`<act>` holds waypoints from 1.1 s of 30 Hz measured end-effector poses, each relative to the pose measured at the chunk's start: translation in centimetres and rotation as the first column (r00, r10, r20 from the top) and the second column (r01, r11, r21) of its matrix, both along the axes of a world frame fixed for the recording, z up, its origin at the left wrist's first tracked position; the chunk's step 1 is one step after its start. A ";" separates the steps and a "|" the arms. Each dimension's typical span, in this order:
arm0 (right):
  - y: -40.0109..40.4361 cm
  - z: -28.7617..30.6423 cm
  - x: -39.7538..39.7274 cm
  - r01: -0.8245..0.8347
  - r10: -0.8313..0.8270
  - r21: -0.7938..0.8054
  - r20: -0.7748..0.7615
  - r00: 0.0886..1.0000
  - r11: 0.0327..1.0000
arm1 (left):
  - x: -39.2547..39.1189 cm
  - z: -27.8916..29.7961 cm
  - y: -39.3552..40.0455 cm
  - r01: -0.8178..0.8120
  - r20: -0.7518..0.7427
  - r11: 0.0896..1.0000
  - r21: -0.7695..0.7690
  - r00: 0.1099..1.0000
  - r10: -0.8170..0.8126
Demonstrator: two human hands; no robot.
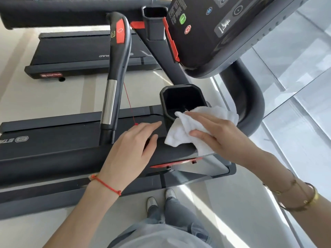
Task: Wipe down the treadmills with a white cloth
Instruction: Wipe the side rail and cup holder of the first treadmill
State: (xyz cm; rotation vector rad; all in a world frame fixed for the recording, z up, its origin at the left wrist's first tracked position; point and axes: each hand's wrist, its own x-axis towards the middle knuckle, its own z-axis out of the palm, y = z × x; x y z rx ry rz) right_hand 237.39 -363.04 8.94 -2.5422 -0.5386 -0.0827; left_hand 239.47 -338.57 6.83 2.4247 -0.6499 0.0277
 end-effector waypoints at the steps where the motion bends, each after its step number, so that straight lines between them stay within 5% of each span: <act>1: 0.2 0.0 -0.3 -0.068 0.068 -0.009 0.018 0.998 0.998 | -0.2 0.0 0.2 -0.003 0.009 1.000 -0.009 1.000 0.003; 5: 0.9 -0.4 -0.9 -0.248 0.278 -0.184 0.161 0.947 0.951 | -1.4 -0.2 0.7 -0.038 0.064 0.999 -0.035 0.997 0.040; 8: 0.1 -0.9 -1.0 -0.102 0.198 -0.340 0.261 0.945 0.935 | -2.0 -0.5 1.2 -0.086 0.102 0.996 -0.028 0.991 0.088; 33: 8.9 -2.7 0.2 -0.020 0.119 -0.328 0.287 0.951 0.944 | -4.2 -2.1 10.2 -0.358 0.275 0.933 0.022 0.900 0.339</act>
